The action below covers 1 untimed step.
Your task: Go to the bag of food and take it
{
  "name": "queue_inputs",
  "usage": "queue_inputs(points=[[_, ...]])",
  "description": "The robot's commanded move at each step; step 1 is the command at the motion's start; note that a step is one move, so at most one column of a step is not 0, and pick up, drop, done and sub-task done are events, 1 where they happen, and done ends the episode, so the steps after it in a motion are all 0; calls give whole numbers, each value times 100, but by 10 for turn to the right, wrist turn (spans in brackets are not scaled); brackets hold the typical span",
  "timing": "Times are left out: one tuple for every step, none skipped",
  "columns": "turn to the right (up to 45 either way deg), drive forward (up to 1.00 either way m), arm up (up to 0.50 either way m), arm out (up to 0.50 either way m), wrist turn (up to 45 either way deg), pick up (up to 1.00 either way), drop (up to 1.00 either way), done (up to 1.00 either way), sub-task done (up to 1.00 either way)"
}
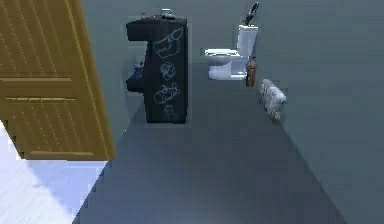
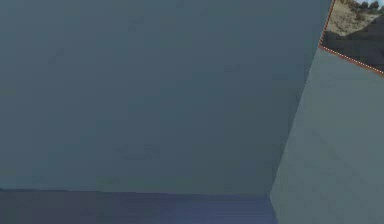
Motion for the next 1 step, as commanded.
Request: queue_inputs(points=[[30, 0, 0, 0, 0, 0, 0, 0, 0]])
